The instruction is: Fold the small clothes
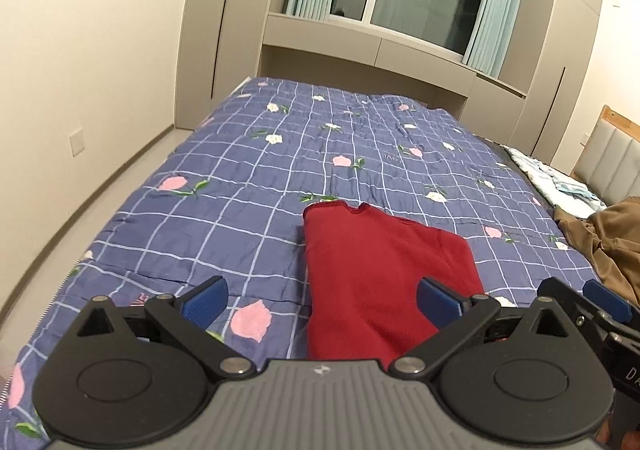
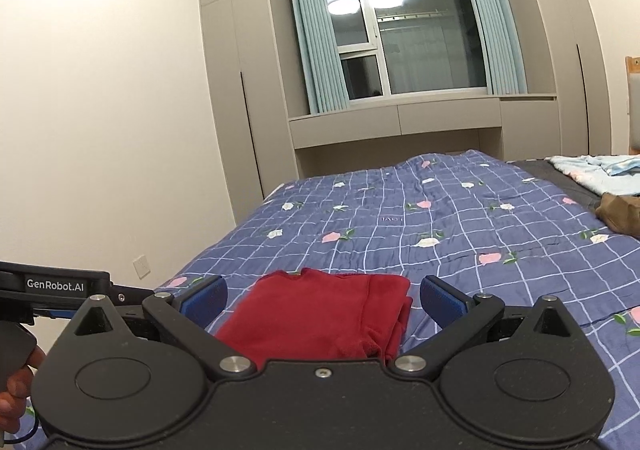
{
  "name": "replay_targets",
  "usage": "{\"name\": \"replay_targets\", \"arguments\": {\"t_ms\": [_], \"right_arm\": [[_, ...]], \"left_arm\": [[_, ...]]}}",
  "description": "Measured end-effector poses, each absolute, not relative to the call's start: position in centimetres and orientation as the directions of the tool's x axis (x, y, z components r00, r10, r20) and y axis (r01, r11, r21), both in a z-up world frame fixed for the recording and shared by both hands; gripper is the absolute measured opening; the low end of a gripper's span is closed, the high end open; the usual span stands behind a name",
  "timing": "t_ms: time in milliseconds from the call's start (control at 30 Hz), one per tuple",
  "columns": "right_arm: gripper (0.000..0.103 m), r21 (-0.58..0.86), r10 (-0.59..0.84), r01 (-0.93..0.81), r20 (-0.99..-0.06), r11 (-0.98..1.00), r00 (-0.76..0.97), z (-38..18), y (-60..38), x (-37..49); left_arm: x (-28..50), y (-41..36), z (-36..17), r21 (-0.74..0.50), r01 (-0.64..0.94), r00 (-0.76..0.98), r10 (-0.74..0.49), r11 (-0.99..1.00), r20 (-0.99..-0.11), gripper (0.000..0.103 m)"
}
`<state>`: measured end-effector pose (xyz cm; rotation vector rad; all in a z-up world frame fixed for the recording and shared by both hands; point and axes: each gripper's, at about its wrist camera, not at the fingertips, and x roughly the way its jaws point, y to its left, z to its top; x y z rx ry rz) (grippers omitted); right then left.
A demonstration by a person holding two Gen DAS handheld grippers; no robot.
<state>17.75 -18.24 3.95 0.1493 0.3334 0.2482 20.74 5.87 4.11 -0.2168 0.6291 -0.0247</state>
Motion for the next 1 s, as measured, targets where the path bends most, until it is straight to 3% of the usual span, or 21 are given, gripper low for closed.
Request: {"name": "replay_targets", "arguments": {"t_ms": [467, 733, 1000], "right_arm": [[0.102, 0.125, 0.242, -0.215, -0.278, 0.969, 0.930, 4.2, -17.7, 12.2], [0.103, 0.101, 0.195, -0.169, -0.381, 0.980, 0.904, 3.2, -17.3, 9.8], [0.103, 0.052, 0.169, -0.162, -0.384, 0.985, 0.908, 3.1, -16.8, 6.6]], "left_arm": [[14.2, 5.2, 4.0, -0.164, -0.028, 0.836, -0.067, 0.986, -0.544, 0.102], [11.5, 5.1, 3.1, -0.148, -0.044, 0.840, -0.044, 0.988, -0.541, 0.102], [8.3, 5.1, 2.7, -0.132, -0.050, 0.849, -0.027, 0.990, -0.528, 0.102]]}}
